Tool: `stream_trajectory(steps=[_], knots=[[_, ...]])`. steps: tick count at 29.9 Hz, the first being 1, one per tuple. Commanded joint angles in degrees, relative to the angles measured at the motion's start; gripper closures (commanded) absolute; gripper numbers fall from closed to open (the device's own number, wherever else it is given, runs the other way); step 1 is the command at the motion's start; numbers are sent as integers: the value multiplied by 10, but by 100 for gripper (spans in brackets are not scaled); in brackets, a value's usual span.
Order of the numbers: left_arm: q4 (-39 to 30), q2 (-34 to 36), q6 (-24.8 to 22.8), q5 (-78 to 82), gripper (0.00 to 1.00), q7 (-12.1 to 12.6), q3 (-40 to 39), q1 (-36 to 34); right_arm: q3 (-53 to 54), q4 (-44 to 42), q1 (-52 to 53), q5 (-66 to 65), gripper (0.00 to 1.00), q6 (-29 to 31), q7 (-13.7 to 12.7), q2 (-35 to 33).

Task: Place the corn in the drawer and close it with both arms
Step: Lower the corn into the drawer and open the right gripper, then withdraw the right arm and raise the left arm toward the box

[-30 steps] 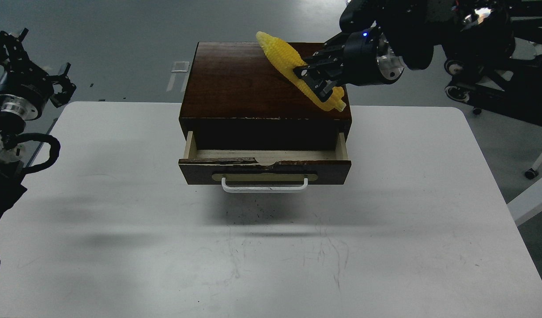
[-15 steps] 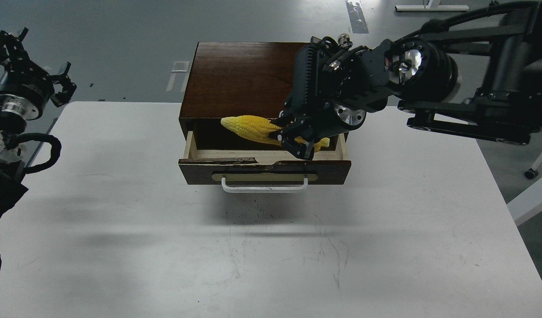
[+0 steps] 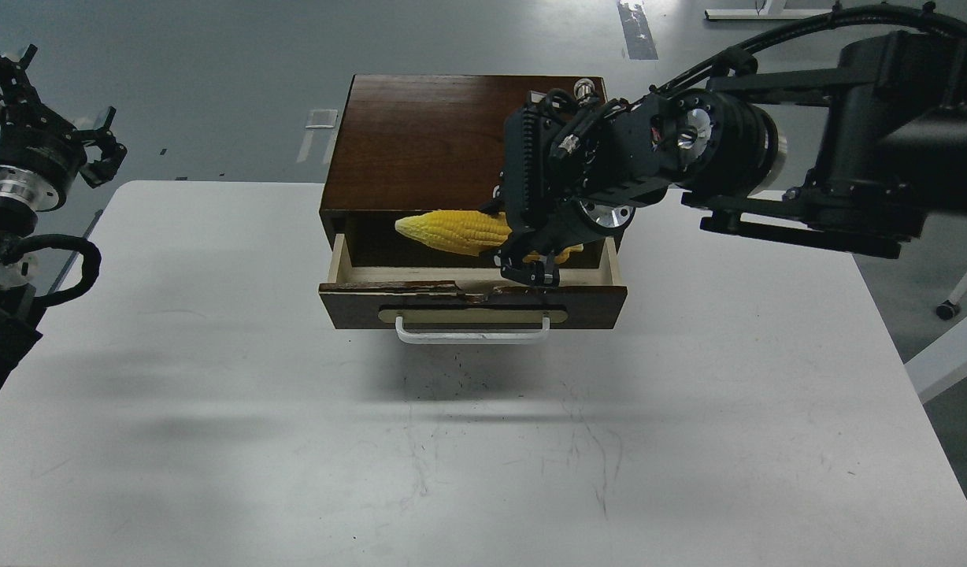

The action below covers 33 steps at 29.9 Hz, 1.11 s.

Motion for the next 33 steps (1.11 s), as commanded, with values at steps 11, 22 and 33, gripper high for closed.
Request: stream_trajectory(steps=[11,22,33], knots=[[-14,25,0,5,2,6,1,-29,76,-57,-6,112,5,-3,1,-22],[-146,49,0,6,2,7,3,-39,99,-246,-24,680,0,24,-4,-69],[-422,137,0,70,2,11,27,-6,170,-363,-103,988,0,106,-8,-210]])
